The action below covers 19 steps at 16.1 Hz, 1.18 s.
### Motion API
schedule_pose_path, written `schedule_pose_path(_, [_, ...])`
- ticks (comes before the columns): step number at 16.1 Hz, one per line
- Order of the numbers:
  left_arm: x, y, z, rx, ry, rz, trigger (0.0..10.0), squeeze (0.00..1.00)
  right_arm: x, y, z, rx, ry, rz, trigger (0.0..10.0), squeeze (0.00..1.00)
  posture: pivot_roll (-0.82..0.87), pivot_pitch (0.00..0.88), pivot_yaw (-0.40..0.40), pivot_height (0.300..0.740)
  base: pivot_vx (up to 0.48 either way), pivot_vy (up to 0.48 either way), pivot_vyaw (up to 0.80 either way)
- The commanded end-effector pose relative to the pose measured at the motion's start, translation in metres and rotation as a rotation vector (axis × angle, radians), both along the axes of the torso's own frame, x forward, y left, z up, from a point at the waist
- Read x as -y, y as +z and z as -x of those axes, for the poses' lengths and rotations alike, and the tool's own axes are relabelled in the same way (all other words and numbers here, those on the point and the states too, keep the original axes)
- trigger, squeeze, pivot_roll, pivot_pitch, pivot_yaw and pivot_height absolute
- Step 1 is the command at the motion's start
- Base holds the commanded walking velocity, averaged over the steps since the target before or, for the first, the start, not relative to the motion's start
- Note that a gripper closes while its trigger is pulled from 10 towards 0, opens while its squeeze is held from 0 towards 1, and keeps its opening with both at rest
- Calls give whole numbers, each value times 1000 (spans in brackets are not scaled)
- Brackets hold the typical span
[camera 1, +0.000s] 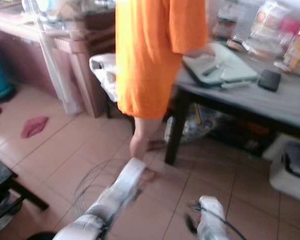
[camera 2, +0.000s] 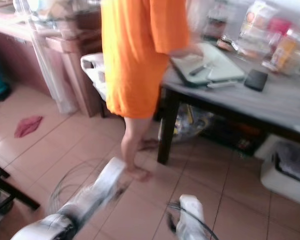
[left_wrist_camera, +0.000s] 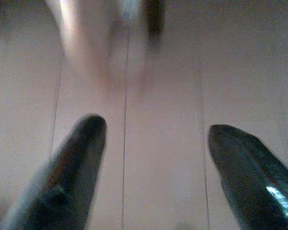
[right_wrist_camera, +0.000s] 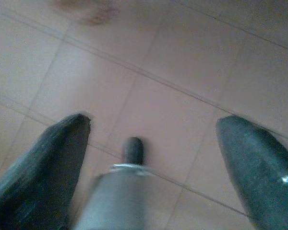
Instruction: Setting the table
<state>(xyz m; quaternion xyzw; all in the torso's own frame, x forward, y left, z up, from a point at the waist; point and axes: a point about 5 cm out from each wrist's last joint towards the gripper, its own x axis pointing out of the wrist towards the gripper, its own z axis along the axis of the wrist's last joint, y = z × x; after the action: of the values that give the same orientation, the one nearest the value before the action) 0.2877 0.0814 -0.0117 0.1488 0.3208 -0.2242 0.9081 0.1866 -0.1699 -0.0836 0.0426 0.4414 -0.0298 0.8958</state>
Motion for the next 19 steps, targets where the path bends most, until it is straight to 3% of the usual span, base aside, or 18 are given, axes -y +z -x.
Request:
schedule_pose_path(1, [-23,-38,41,-181,31,-66,10000,0,-1,3,-6,26,-3,-7,10000,0,104,28,-34,740,0,0,-788])
schedule_pose_path(5, [-37,-47,53,-229,-6,-150,10000,0,9,-4,10,-15,-25,20,10000,0,103,33,-31,740,0,0,-788])
schedule_pose_path(9, [-52,-53,62,-246,3,-182,10000,0,10,-7,17,-29,-38,28,10000,0,105,35,-27,740,0,0,-788])
schedule_pose_path(14, [-53,-55,64,-230,-27,-192,10000,0,7,-8,19,-39,-15,26,10000,0,110,39,-25,740,0,0,-731])
schedule_pose_path(19, [-52,-59,72,-263,-73,-191,10000,0,7,-12,29,-75,35,44,10000,0,114,44,-27,740,0,0,0])
